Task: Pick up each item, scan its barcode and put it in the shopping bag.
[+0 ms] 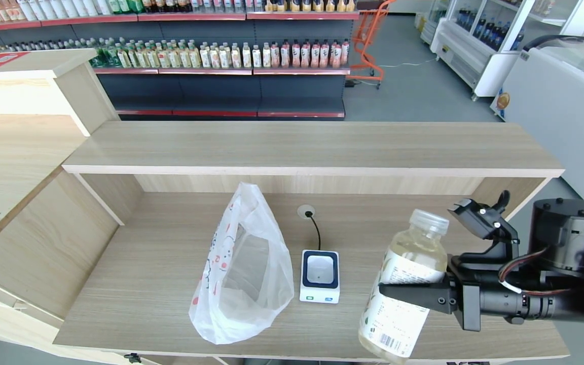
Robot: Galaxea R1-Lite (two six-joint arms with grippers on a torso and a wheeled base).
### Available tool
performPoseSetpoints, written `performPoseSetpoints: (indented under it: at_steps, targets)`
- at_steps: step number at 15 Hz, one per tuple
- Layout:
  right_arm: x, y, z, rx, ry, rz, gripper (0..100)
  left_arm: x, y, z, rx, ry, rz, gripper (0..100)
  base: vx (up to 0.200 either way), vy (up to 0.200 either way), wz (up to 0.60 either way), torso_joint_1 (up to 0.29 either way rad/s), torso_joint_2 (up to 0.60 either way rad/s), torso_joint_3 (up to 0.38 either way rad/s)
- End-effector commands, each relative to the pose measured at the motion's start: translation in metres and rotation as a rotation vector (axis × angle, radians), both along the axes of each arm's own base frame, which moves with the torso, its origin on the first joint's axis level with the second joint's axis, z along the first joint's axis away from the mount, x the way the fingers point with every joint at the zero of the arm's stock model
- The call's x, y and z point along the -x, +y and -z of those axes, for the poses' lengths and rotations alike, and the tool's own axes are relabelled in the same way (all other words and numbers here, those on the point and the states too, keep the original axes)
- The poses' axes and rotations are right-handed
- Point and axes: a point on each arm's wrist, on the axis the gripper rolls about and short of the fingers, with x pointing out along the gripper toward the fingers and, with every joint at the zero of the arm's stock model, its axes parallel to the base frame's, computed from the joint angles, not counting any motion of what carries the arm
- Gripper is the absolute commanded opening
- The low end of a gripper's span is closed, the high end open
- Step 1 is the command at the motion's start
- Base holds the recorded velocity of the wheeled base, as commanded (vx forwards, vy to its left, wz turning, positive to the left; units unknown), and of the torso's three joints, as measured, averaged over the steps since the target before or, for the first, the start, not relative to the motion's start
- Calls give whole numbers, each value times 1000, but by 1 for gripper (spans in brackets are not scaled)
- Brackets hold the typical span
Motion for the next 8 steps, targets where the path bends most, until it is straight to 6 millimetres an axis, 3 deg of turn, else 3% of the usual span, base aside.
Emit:
performPoseSetpoints:
  at_steps: [1, 8]
  targets:
    - [4, 3, -3, -4, -13, -19, 0, 0, 0, 0, 0, -1, 0, 100, 0, 0, 0, 0, 0, 0]
    - [5, 5, -10, -25, -10, -23, 0, 0, 0, 0, 0, -1, 0, 100, 0, 0, 0, 0, 0, 0]
